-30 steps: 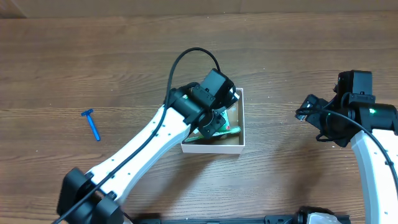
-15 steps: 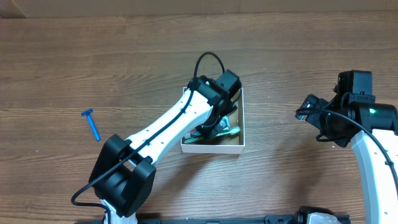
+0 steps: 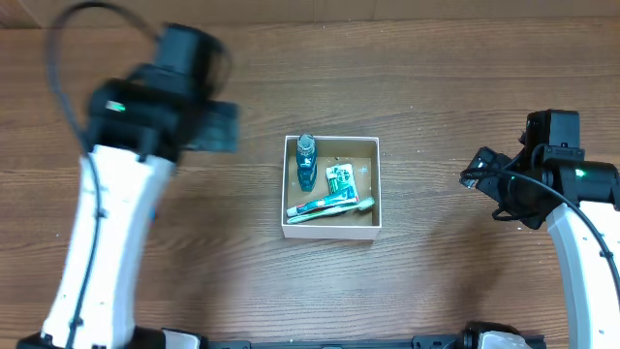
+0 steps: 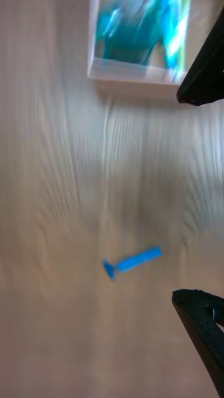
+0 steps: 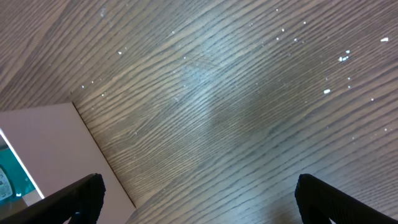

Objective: Pack container
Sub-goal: 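Move the left gripper to the blue razor and grasp it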

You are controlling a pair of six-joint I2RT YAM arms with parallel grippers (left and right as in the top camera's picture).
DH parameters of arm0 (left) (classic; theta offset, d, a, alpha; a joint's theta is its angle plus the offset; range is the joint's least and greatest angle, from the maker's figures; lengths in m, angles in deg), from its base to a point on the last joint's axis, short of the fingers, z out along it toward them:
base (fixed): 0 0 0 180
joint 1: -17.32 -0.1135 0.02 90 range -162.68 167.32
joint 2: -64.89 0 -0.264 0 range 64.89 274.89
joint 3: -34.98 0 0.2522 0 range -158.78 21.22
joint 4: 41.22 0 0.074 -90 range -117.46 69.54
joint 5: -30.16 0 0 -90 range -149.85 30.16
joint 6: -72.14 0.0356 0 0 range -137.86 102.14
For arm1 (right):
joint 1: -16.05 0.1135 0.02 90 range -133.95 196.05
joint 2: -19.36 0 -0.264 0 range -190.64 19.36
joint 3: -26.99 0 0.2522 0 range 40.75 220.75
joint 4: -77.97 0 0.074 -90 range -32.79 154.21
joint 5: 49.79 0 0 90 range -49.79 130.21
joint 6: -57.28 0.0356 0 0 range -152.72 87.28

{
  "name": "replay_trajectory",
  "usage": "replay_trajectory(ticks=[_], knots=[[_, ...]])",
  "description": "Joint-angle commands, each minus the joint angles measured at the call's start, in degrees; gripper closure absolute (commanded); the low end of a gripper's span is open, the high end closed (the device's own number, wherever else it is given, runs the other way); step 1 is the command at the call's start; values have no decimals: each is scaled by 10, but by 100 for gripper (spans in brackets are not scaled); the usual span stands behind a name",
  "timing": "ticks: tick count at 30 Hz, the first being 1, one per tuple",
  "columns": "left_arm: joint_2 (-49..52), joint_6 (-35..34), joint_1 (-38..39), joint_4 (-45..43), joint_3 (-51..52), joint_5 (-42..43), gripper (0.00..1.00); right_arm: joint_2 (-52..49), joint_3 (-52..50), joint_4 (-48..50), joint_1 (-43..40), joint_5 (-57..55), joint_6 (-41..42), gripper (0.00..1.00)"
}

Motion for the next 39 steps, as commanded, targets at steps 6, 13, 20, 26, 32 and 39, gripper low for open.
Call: replay_trajectory(ticks=[6,13,20,26,32,39], knots=[[15,-19,-266,-151,235,121,0,2,-1,3,-4,1,-2,0],[98,6,-287,-278,357,126,0,2,-1,1,-4,1,-2,0],[210,16,-288,-315,360,126,0,2,-1,0,-4,1,-3,0],[230,16,-288,-317,360,125,36,2,-1,0,-4,0,-3,0],[230,16,-288,-308,360,124,77,2,-1,-1,-4,1,-3,0],[229,16,-287,-285,356,125,96,2,-1,-1,-4,1,-3,0]])
